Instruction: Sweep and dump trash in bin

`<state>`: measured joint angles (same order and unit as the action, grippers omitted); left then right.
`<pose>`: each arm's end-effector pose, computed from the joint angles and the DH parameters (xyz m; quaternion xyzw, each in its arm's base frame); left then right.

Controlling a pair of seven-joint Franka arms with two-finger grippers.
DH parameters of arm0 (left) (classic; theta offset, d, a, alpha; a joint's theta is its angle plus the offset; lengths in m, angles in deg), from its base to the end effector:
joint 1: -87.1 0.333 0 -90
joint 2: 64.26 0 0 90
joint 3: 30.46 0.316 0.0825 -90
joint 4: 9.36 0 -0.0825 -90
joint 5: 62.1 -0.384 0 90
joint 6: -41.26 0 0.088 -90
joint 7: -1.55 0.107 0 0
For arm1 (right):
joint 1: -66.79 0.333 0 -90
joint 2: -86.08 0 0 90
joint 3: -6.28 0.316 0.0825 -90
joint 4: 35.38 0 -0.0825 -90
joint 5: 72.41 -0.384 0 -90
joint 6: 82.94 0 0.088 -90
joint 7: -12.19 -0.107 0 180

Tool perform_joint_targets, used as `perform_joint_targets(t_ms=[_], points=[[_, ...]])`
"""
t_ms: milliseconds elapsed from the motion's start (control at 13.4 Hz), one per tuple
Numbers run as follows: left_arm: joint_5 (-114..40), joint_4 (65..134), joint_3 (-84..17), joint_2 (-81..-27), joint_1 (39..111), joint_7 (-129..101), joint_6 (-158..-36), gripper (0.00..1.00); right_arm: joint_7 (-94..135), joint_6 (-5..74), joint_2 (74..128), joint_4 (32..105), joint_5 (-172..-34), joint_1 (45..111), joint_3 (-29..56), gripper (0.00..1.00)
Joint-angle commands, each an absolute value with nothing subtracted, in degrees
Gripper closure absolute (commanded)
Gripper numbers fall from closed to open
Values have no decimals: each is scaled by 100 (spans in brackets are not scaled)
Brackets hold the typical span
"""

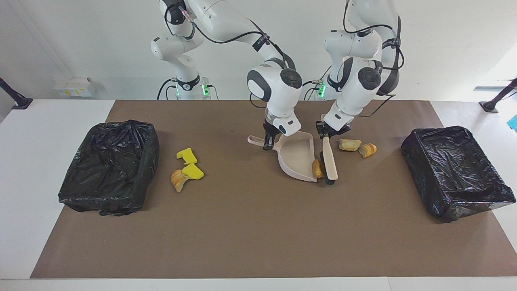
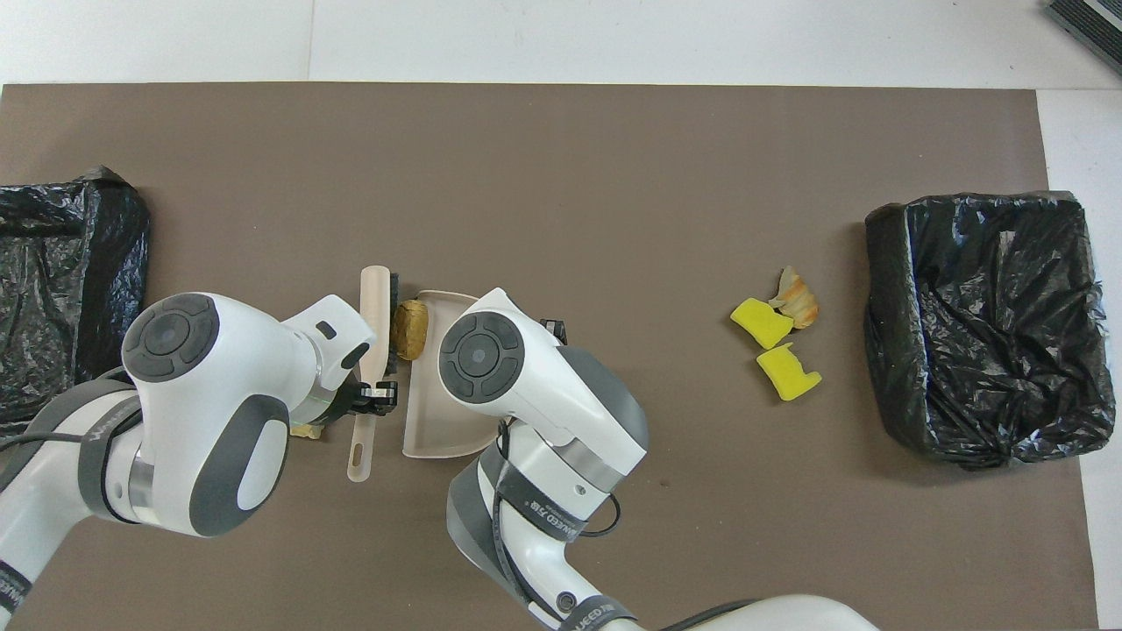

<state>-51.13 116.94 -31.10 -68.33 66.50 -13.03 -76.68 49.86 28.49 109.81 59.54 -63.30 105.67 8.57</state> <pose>0.4707 -0.1939 0.4066 0.9959 -0.0099 -0.0607 0.0669 0.5007 0.4201 0.3609 0.7484 0.6572 -0.0605 0.0657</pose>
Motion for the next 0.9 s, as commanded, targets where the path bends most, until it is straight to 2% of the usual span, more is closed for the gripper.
perform_joint_targets(t_ms=[0,374,524,673,823], points=[[-4945,11334,-2940,-7224,6758,-1706,-6750,100,4858,2868,11042,5884,-6248,10546,883,100],[-5363,11886,-2967,-7743,6750,-4551,-6352,100,4858,2876,11042,5893,-6248,10555,883,100],[-5568,12464,-2967,-8207,6942,-4740,-6167,100,4858,2876,11042,5893,-6257,10555,883,100],[-5682,13263,-2975,-8813,7320,-4600,-6497,100,4858,2876,11042,5893,-6257,10564,883,100],[-5682,13679,-2975,-9018,7653,-4067,-6869,100,4858,2876,11042,5893,-6248,10564,883,100]])
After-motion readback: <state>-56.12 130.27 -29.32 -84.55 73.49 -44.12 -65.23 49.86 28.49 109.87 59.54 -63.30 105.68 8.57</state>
